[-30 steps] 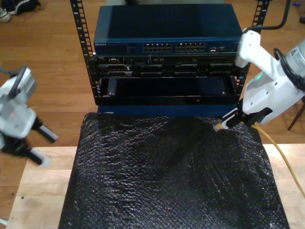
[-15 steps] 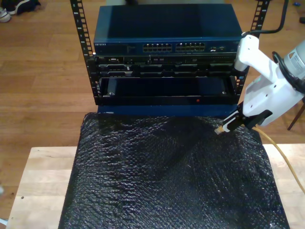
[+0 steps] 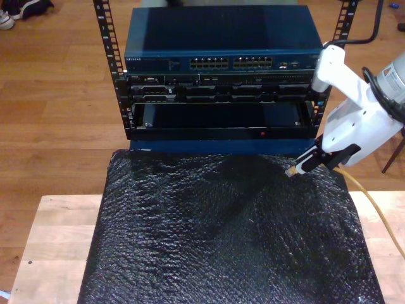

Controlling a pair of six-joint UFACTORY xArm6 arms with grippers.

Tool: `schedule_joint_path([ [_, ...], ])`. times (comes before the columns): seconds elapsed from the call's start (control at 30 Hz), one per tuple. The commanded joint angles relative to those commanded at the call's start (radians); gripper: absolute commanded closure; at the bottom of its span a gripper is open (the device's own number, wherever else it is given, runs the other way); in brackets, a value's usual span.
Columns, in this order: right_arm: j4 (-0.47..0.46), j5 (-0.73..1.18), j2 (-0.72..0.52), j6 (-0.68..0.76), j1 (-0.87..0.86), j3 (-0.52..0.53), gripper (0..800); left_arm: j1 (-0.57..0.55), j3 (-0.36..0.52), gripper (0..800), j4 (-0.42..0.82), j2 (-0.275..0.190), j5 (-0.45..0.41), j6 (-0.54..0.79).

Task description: Grab the cable and plug it in

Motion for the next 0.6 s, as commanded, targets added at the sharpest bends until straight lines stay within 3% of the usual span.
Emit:
schedule_joint_path([
  [0.3,0.0,0.0,-0.002,0.0,-0.002,0.02,800,0.08,0.164,2,0.06,-0.003,-0.172,0.018],
  [0.6,-0.002,0.0,-0.005,-0.002,-0.003,0.04,800,0.114,0.235,2,0.066,-0.023,-0.219,0.058],
])
